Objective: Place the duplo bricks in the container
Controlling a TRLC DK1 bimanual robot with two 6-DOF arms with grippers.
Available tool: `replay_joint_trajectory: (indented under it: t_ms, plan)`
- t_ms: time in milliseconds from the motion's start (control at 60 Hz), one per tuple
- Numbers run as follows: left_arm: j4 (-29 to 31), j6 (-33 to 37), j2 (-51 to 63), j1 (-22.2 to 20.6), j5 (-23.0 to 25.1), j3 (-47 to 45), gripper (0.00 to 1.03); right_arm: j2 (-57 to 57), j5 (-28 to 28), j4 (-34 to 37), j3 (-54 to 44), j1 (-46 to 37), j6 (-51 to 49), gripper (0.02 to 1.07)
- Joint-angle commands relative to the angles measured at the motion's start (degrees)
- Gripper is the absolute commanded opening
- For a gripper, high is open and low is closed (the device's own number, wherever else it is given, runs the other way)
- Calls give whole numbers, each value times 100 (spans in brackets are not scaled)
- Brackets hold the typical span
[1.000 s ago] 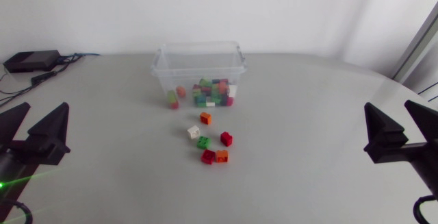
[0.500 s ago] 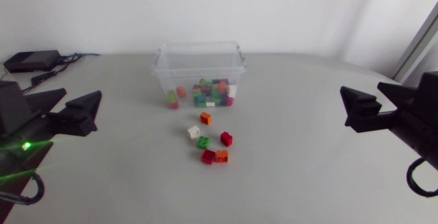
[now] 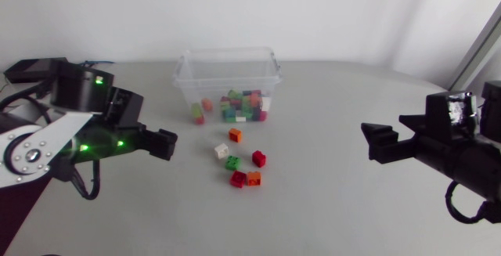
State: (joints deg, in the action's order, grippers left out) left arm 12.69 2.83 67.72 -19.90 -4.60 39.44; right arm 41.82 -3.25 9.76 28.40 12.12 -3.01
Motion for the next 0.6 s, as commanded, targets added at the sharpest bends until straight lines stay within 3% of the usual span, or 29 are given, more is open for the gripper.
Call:
replay_joint_trajectory:
  t_ms: [0,167,367,583]
  plan:
    - [173,227,417,-58,12,398,97,159,-53,255,271,185,-227,102]
    - [744,1158,1771,-146,100,1250,97,792,-45,694,491,221,-227,102]
    - [797,1580,2606,-269,144,1734,97,1513,-1,826,781,194,-666,102]
    - [1227,1888,3370,-260,1058,2472,96,2251,-27,1318,1168,396,-1712,97]
